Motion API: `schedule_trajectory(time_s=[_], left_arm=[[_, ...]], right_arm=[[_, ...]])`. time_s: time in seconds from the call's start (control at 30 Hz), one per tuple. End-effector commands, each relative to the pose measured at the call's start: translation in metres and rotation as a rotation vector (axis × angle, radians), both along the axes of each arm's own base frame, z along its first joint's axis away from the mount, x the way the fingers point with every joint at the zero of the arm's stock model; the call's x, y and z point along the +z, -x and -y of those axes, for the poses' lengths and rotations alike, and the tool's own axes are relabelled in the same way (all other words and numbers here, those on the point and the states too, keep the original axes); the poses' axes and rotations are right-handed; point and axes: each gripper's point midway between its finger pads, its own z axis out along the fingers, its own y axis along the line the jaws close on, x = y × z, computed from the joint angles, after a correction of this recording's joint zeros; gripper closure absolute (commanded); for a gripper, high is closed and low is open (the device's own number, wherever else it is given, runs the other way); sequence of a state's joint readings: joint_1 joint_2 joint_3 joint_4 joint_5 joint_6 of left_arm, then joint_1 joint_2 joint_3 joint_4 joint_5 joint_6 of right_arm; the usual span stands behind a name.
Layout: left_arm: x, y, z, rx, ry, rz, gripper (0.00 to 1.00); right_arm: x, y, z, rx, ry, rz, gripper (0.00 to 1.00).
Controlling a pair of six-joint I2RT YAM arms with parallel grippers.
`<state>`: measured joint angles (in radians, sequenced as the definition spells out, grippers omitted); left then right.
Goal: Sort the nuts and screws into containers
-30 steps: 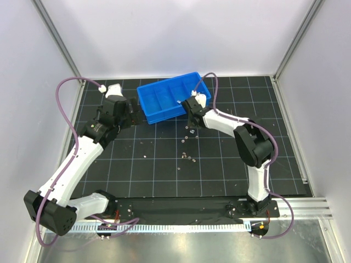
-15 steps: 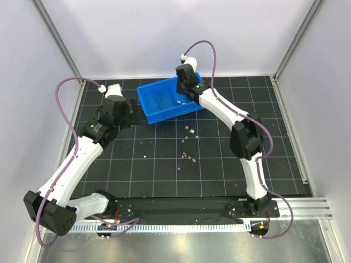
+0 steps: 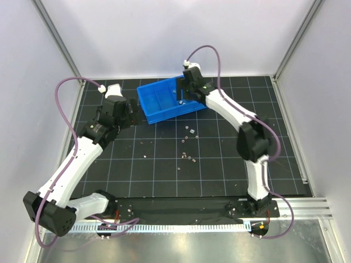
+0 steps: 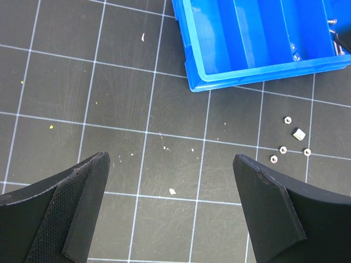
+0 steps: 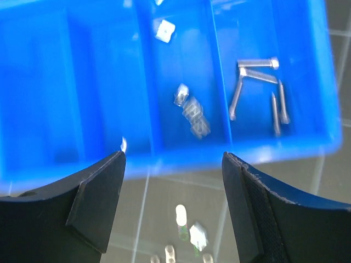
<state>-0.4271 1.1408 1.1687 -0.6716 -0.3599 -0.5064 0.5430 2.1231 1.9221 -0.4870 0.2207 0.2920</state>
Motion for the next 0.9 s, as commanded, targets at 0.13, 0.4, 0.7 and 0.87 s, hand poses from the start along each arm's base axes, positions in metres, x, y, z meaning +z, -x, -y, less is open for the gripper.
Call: schedule_trajectory(time_s=[0.13,0.4,0.7,0.87], left_arm=[[0.022,0.003,0.003,-0.022,0.007,0.056,0.0],[0.02,0.002,0.006,-0.031,0.018,0.052,0.0],[0.025,0.004,0.002,-0.019,0.005,0.069,0.0],[0.025,0.005,0.002,-0.021,0.002,0.068,0.0]], right_arm=[[0.017,0.088,0.037,0.077,-0.031,0.015,0.23],[-0.083,0.132,0.058,-0.337,-0.081,-0.252,0.32],[-0.082,0.119,0.054,-0.468,-0.028,-0.185,0.28],[-0.102,0.115,0.048,-0.501,-0.051,-0.204,0.29]])
